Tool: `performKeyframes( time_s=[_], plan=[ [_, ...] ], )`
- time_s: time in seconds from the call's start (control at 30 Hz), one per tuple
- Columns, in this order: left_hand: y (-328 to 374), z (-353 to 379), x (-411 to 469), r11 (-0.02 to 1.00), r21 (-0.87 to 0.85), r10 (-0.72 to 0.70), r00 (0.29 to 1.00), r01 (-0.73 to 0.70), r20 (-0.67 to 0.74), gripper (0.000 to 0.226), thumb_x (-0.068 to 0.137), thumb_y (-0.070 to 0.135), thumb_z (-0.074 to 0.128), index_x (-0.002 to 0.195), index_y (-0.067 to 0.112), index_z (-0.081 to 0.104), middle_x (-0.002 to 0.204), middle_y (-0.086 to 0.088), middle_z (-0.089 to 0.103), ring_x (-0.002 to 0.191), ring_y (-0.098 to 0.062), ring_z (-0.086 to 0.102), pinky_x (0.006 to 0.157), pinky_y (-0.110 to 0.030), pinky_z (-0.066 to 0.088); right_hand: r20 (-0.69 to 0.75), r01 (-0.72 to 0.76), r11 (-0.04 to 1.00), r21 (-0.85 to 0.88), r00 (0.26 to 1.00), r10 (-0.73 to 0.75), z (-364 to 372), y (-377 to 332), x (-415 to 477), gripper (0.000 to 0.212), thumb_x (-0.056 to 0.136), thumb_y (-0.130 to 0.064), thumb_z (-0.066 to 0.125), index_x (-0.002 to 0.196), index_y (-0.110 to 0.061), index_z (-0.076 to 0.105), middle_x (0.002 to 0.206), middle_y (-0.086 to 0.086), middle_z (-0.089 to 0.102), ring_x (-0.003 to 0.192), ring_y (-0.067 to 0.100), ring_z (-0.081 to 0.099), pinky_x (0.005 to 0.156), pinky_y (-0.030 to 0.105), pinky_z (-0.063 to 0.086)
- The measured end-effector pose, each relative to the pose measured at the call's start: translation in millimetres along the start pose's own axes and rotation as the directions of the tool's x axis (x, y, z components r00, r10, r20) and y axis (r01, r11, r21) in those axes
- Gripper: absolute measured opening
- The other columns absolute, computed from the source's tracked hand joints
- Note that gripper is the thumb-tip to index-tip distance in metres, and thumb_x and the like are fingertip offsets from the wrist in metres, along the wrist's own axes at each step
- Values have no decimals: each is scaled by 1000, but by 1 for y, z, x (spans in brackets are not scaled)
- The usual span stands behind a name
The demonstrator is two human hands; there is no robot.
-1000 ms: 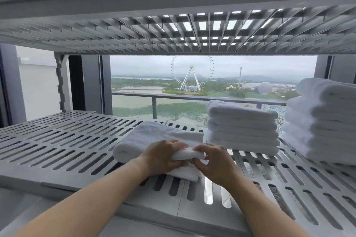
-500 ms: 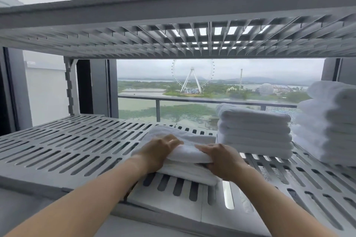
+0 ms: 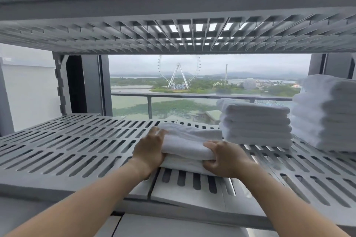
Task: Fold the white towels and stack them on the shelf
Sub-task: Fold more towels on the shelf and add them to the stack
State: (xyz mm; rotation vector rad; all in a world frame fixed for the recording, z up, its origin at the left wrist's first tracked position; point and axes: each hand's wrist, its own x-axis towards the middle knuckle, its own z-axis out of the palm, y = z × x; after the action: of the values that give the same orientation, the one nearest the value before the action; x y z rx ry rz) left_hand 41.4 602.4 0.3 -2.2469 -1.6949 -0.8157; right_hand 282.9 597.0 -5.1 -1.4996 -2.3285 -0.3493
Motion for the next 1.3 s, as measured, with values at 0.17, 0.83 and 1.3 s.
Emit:
performKeyframes(
  time_s=[0.17, 0.83, 1.3],
  plan=[
    [-9, -4, 1, 995, -74, 61, 998, -59, 21, 49, 81, 3, 60, 126, 19, 47, 134, -4, 45, 116, -24, 51, 98, -35, 44, -84, -30, 1000, 9, 996, 31, 5, -21, 7, 61, 66, -50, 48, 123, -30, 48, 120, -7, 63, 100, 25, 62, 75, 31, 48],
    [-22, -19, -1, 977, -198, -42, 981, 80, 190, 55, 83, 12, 54, 134, 27, 38, 129, -12, 42, 108, -30, 54, 84, -30, 41, -93, -64, 991, 121, 993, 76, 15, -60, 25, 56, 81, -54, 52, 129, -26, 47, 130, -6, 57, 111, 21, 59, 87, 36, 49],
    [-35, -23, 8, 982, 47, 157, 929, -183, 336, 58, 81, 44, 42, 137, 36, 33, 140, -1, 35, 125, -25, 38, 94, -41, 39, 54, -86, 981, 172, 996, 78, 1, -37, 12, 59, 77, -47, 53, 134, -36, 45, 143, -11, 45, 129, 12, 44, 106, 28, 35]
  ],
)
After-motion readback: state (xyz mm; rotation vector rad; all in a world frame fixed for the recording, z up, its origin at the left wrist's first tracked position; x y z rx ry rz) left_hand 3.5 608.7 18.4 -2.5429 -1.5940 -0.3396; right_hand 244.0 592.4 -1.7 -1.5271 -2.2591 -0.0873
